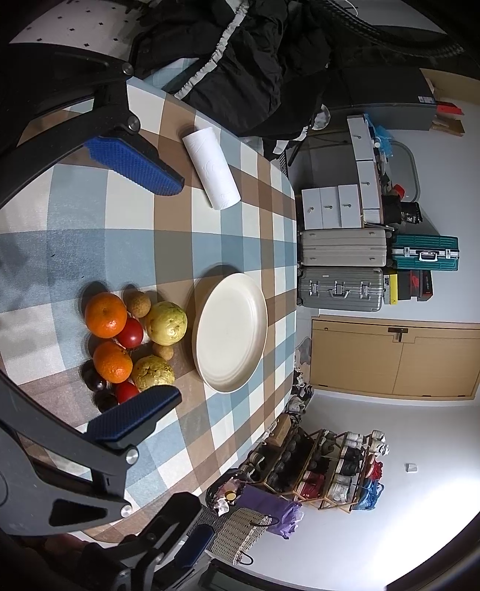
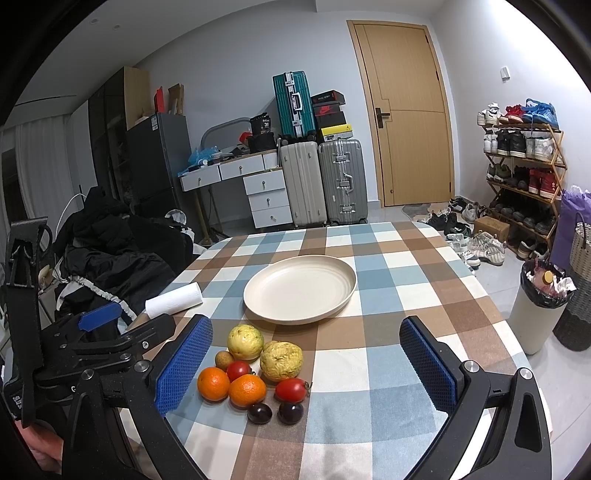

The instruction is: Organize fruits

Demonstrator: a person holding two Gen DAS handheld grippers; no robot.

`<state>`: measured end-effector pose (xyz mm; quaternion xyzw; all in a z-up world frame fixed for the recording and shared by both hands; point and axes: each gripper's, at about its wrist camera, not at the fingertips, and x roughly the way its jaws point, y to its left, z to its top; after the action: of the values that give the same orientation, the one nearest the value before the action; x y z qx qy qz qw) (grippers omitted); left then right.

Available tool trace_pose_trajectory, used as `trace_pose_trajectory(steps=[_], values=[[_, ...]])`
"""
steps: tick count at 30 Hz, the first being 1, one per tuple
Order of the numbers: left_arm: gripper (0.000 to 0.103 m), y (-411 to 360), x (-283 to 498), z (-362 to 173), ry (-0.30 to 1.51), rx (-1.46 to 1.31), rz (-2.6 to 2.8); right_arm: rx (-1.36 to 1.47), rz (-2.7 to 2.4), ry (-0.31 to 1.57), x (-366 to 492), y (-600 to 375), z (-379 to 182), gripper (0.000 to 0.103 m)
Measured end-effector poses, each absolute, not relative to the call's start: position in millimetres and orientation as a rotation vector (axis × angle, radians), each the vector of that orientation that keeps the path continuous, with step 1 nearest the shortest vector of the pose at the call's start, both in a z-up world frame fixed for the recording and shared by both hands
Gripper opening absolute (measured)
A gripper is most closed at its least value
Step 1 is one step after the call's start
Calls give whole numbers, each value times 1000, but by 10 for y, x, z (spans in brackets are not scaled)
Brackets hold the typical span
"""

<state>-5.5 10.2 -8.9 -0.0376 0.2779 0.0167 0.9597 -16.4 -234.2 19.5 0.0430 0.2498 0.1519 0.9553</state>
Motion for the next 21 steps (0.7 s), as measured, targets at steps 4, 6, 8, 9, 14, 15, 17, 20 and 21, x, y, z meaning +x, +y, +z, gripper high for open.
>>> trace_pose_trajectory(steps=[4, 6, 8, 9, 14, 15, 17, 20, 21], values=[[103, 86, -49, -100, 563, -73, 34, 86, 308, 507, -165, -2343, 197, 103], [103, 93, -57, -97, 563, -77, 29, 87, 308, 507, -163, -2343, 193, 103], [103, 118, -64, -114, 562, -79, 25, 86, 308, 508, -161, -2338, 183, 103], [103, 124, -60, -126, 561, -80, 23, 87, 312, 510, -161, -2335, 185, 103], [103, 170, 73, -224, 586, -81, 25, 100, 340, 533, -77, -2355, 52, 103], [103, 197, 91, -233, 592, -90, 20, 104, 354, 539, -58, -2354, 26, 103], [103, 248, 127, -250, 599, -101, 14, 105, 377, 551, 3, -2347, -25, 103], [103, 292, 199, -290, 605, -99, 17, 100, 398, 577, 114, -2310, -122, 103], [103, 313, 224, -304, 608, -98, 16, 105, 408, 590, 155, -2301, -161, 103]])
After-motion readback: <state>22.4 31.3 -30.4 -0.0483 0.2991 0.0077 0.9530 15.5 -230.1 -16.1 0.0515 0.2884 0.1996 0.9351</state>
